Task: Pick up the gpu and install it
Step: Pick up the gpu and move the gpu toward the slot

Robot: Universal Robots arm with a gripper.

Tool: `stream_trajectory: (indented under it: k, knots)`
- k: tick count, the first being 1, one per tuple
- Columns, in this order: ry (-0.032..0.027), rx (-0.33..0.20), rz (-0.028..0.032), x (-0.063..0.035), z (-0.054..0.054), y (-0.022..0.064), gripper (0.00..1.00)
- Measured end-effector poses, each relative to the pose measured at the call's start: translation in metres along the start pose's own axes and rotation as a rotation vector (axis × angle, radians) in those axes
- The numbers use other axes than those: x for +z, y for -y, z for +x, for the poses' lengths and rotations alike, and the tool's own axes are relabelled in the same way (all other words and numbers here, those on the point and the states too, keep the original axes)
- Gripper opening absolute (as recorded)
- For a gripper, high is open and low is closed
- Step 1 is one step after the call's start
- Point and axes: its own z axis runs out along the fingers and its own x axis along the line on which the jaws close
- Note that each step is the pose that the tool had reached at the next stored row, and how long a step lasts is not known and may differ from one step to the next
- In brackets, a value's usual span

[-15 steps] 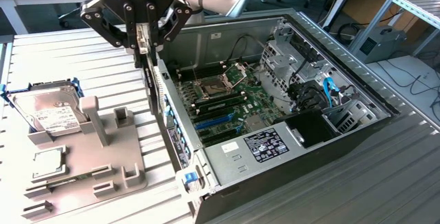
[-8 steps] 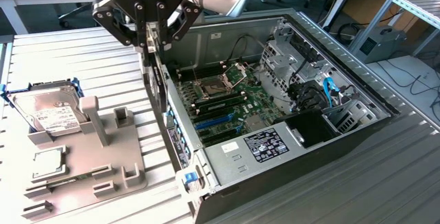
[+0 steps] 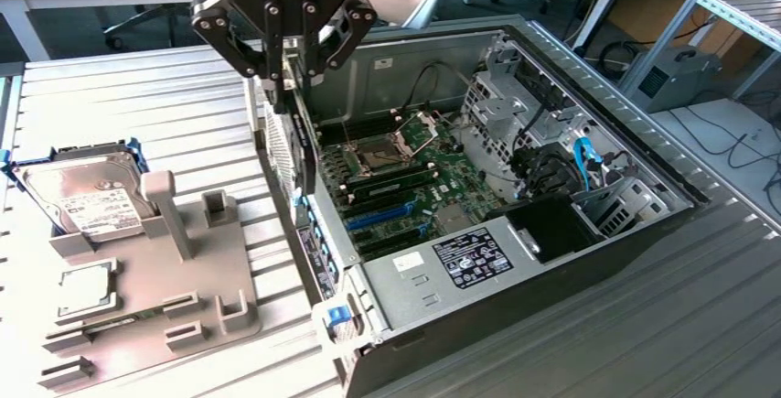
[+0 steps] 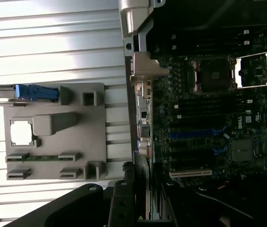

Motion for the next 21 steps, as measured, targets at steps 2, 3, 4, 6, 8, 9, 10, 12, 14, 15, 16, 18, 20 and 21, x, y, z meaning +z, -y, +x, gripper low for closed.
stream_trajectory:
  k: [2, 3, 4, 6, 8, 9, 10, 12, 14, 15, 16, 18, 20, 21]
  knots:
    - [0.0, 0.0, 0.0, 0.0, -0.004, -0.0005, 0.26]
    - [0.0, 0.0, 0.0, 0.0001, -0.006, -0.0007, 0.26]
    - [0.0001, 0.0, 0.0, 0.0001, -0.008, -0.0009, 0.26]
    - [0.0001, 0.0, 0.0, 0.0002, -0.012, -0.0013, 0.26]
    - [0.0, 0.0, 0.0002, 0.0001, -0.015, -0.0016, 0.26]
    - [0.0001, 0.0, 0.0001, 0.0002, -0.017, -0.0018, 0.26]
    - [0.0001, 0.0, 0.0002, 0.0002, -0.018, -0.002, 0.26]
    - [0.0, 0.0, 0.0002, 0.0002, -0.022, -0.0023, 0.26]
    - [0.0001, 0.0, 0.0003, 0.0003, -0.025, -0.0028, 0.26]
    - [0.0, 0.0, 0.0004, 0.0003, -0.027, -0.003, 0.26]
    - [0.0, 0.0, 0.0004, 0.0003, -0.029, -0.0032, 0.26]
    - [0.0001, 0.0, 0.0004, 0.0003, -0.032, -0.0037, 0.26]
    - [0.0, 0.0, 0.0005, 0.0004, -0.035, -0.0041, 0.26]
    - [0.0001, 0.0, 0.0005, 0.0004, -0.036, -0.0042, 0.26]
